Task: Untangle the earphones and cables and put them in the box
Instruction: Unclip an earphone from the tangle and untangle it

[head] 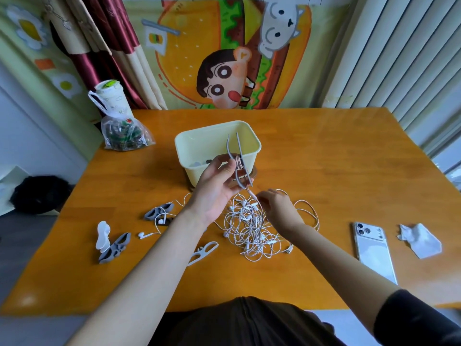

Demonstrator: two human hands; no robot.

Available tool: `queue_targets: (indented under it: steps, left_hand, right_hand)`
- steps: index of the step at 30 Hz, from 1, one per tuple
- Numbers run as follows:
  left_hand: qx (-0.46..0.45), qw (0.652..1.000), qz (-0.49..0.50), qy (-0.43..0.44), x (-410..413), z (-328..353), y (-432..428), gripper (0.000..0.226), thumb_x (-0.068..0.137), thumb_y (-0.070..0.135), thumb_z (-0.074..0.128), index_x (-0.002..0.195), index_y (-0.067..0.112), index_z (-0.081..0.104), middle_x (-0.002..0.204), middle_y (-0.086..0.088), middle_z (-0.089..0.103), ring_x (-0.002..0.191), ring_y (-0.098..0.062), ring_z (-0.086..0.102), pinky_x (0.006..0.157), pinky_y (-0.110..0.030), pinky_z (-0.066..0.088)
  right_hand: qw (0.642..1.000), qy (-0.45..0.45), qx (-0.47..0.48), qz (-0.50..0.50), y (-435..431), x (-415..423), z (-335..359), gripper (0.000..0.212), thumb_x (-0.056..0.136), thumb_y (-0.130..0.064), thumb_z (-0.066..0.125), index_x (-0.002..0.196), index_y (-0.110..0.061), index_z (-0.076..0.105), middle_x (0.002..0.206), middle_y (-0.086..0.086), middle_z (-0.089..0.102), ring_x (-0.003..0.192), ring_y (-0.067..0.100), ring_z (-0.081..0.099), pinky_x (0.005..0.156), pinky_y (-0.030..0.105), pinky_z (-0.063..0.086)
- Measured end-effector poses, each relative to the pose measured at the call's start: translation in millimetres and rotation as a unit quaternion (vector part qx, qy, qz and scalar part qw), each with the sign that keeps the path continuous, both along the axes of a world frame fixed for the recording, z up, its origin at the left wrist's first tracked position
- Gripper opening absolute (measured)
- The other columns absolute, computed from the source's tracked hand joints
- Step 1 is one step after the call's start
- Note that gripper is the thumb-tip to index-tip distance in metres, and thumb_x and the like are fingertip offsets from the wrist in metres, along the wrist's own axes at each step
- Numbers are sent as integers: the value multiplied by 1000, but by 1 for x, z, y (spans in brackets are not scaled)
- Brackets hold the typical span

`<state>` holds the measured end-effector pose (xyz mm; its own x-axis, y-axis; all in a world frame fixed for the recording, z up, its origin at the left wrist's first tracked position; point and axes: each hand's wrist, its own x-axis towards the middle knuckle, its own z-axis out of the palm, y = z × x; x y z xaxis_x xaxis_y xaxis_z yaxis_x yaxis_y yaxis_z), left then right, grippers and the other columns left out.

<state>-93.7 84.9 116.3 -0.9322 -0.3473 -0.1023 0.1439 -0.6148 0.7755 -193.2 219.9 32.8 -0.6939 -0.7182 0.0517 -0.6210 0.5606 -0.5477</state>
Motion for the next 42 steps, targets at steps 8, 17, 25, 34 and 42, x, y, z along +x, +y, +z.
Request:
queue_targets:
  steps: [8,17,25,34,42]
  left_hand:
    - [-56,997,47,-21,-4,-7,-7,18,98,10,42,112,11,54,110,-13,64,101,-27,65,84,-44,56]
    - [-265,939,175,-135,-6,-24,-21,5,94,13,58,99,13,59,104,-13,66,97,-25,66,75,-32,58]
    - [-525,830,128,-141,-2,-42,-31,9,86,13,67,94,11,64,85,7,64,78,-1,58,65,-4,42]
    - [-427,899,-28,-97,2,-25,-25,16,88,6,63,94,21,64,90,3,67,87,-23,63,77,-34,53]
    - [-201,977,-74,-4,6,-6,-16,17,80,13,57,98,12,58,81,7,70,78,-10,67,71,-23,54]
  right_hand:
    - [912,-332,-239,-4,-20,28,57,26,103,-19,30,95,-15,55,71,4,67,66,22,68,69,32,57]
    - [980,-139,-132,48,-16,41,71,28,100,-28,42,92,-15,66,56,-7,46,45,6,36,45,18,27]
    - [995,1,-63,75,-12,8,100,25,96,-25,50,85,-17,71,49,-11,44,42,7,41,44,20,28]
    - [991,46,-115,43,-12,-19,113,17,87,-23,65,91,-10,74,77,-7,55,65,-2,47,58,4,34]
    - [977,-85,-195,21,-16,-15,109,23,87,-27,63,65,-22,59,53,-12,46,42,0,40,45,12,27]
